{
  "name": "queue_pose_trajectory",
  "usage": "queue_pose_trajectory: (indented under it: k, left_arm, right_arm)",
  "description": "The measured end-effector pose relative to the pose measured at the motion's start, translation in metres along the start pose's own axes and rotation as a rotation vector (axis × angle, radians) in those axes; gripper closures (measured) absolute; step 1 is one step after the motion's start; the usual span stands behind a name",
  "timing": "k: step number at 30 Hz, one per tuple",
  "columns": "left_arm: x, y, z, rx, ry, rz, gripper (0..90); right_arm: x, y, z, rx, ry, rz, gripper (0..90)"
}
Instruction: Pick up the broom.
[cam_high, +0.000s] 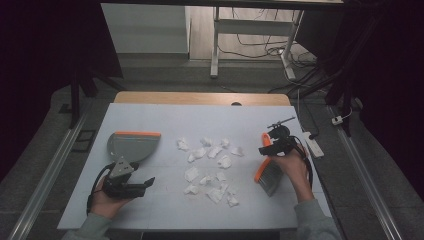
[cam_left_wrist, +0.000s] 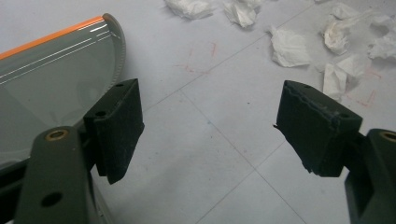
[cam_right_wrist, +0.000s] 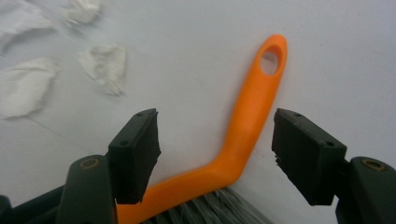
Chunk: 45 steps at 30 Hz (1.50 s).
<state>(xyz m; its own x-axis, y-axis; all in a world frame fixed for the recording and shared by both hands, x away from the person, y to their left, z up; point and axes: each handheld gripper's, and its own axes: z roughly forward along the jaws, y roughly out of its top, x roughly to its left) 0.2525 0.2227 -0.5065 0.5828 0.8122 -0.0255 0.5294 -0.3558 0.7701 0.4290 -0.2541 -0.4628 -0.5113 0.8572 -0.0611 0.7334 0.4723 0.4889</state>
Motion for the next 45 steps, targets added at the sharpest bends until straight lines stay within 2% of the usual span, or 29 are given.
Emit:
queue_pose_trajectory:
  k: [6, 15, 24, 27, 32, 36, 45]
  left_arm:
    - [-0.001, 0.000, 0.000, 0.001, 0.002, 0.005, 24.2]
    - [-0.002, -0.001, 0.001, 0.004, 0.000, 0.010, 24.4]
    - [-0.003, -0.002, 0.001, 0.009, -0.001, 0.013, 24.4]
    - [-0.002, -0.002, 0.001, 0.008, 0.001, 0.010, 24.4]
    - [-0.004, -0.003, 0.000, 0.009, 0.003, 0.015, 24.5]
    - [-0.005, -0.002, -0.001, 0.005, 0.004, 0.016, 24.5]
    - [-0.005, -0.003, -0.003, -0.001, 0.008, 0.017, 24.9]
  right_arm:
    - [-0.005, 0.000, 0.011, 0.059, -0.009, 0.031, 32.5]
    - [-0.009, -0.001, 0.022, 0.128, -0.041, 0.062, 40.4]
    - [-0.009, -0.001, 0.032, 0.203, -0.021, 0.131, 50.9]
    - [-0.007, 0.000, 0.033, 0.204, -0.040, 0.140, 55.2]
    - [-0.003, -0.001, 0.033, 0.183, -0.067, 0.148, 69.7]
    - [0.001, -0.001, 0.033, 0.177, -0.087, 0.129, 70.3]
    - [0.000, -0.002, 0.033, 0.169, -0.076, 0.103, 70.3]
